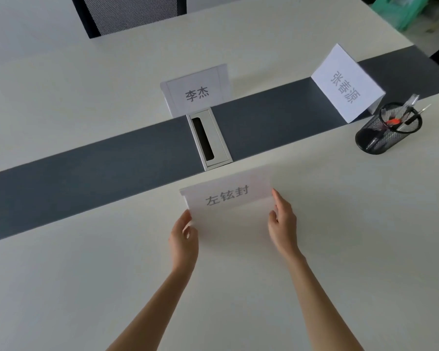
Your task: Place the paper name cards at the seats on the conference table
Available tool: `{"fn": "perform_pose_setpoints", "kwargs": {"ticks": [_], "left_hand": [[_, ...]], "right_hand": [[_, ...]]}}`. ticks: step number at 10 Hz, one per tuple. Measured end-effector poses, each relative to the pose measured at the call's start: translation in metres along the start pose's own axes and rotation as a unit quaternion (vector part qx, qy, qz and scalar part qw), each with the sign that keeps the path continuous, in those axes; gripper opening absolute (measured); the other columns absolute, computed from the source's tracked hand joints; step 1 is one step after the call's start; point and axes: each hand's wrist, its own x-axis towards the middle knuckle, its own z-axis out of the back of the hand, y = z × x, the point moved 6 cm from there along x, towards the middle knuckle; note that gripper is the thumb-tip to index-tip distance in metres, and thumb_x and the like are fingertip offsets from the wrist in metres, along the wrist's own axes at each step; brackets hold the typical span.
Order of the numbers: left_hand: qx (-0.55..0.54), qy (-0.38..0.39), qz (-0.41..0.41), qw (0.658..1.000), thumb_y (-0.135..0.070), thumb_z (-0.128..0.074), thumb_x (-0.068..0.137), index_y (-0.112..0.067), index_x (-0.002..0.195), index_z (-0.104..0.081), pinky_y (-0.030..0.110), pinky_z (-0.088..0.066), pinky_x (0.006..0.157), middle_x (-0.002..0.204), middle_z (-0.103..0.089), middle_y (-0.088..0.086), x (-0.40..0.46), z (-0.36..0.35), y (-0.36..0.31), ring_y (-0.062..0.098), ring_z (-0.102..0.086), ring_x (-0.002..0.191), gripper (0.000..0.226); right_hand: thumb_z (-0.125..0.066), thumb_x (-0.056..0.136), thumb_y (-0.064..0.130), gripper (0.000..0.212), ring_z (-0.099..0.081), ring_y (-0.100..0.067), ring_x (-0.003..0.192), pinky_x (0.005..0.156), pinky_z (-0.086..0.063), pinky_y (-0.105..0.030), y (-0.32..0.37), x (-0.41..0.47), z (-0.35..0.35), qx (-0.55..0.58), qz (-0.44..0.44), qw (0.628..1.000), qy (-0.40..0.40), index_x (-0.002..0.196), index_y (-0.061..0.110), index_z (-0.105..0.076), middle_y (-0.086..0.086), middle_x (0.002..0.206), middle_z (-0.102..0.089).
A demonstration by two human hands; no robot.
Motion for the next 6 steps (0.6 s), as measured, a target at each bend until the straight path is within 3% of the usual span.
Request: {"fn": "perform_pose_setpoints", "kwargs": {"ticks": [4,5,6], "left_hand": [[0.03,0.07,0.01,0.997,0.003,-0.038,0.082,-0.02,0.133,-0.042,0.035,-0.04,0.105,0.136,-0.052,0.001,0.017,-0.016,-0.016,0.018,-0.05,0.122,0.056],[0.036,0.086,0.007,0.996,0.004,-0.038,0.084,-0.018,0.136,-0.038,0.023,-0.039,0.1,0.14,-0.047,0.001,0.016,-0.013,-0.013,0.015,-0.046,0.126,0.057],[0.057,0.077,0.003,0.995,0.005,-0.039,0.085,-0.013,0.136,-0.036,0.017,-0.035,0.095,0.14,-0.046,0.002,0.01,-0.003,-0.015,0.01,-0.044,0.123,0.055]], "right_hand": [[-0.034,0.081,-0.015,0.062,-0.031,-0.027,0.132,0.105,-0.028,-0.025,0.006,0.035,-0.006,-0.027,0.012,0.998,0.048,0.139,0.006,-0.027,-0.014,0.143,-0.039],[-0.035,0.081,-0.015,0.063,-0.032,-0.029,0.133,0.107,-0.034,-0.04,0.004,0.034,-0.008,-0.022,0.016,0.998,0.053,0.14,0.006,-0.026,-0.015,0.145,-0.036],[-0.038,0.082,-0.012,0.061,-0.043,-0.035,0.123,0.094,-0.033,-0.019,0.003,0.033,-0.005,-0.016,-0.014,0.999,0.047,0.139,0.008,-0.028,-0.015,0.144,-0.037]]}}
